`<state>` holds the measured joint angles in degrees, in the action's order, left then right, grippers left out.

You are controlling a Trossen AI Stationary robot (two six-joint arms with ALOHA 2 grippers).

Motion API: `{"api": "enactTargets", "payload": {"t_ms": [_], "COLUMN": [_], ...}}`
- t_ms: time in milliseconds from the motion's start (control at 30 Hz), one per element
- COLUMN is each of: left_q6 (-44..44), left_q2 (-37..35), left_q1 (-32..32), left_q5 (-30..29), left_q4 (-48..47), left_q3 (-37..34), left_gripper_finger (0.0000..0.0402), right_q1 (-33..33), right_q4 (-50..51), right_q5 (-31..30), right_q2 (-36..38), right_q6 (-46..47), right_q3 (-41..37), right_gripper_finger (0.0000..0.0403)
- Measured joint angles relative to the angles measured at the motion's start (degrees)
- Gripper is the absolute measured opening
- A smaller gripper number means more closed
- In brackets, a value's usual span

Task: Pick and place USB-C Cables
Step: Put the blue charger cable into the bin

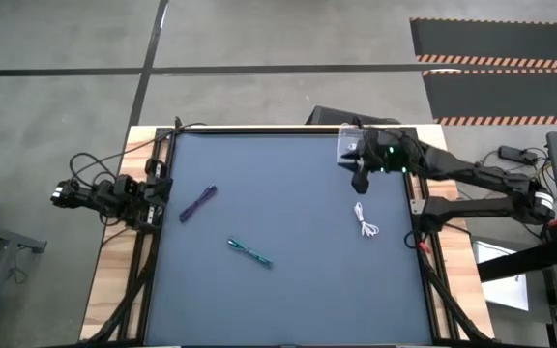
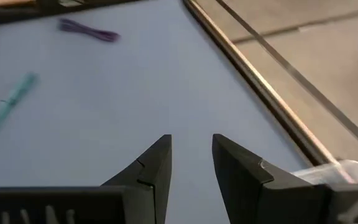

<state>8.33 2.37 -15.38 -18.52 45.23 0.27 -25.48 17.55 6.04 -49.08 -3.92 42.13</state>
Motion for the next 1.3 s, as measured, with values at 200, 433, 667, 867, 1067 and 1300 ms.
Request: {"api": "enactTargets", "payload": {"t_ms": [200,433,667,867,1067,1300], "left_q6": [1.57,1.6,1.58,1.41,0.9,-4.35], "left_q2": [0.0,0.0,0.0,0.0,0.0,0.03], "left_q1": [-0.01,-0.02,-0.01,-0.02,-0.02,-0.01], "left_q5": [-0.24,-0.63,-3.06,-3.06,-3.04,-2.99], "left_q4": [0.29,0.35,0.35,0.31,-0.3,-4.55], "left_q3": [-0.02,0.0,-0.01,0.0,-0.02,-0.02], "left_gripper_finger": [0.0,0.0,0.0,0.0,0.0,0.0], "right_q1": [5.61,7.88,7.89,7.89,7.89,7.89], "right_q4": [-15.94,-26.54,-38.09,-46.81,-51.6,-60.18], "right_q5": [-0.02,-0.04,0.18,0.42,0.41,0.42], "right_q2": [2.2,2.19,2.21,2.21,2.23,2.49], "right_q6": [2.55,3.49,4.11,4.89,5.49,5.01], "right_q3": [-10.93,-19.64,-27.63,-33.25,-36.54,-41.03], "right_gripper_finger": [0.0108,0.0108,0.0108,0.0108,0.0108,0.0108]}}
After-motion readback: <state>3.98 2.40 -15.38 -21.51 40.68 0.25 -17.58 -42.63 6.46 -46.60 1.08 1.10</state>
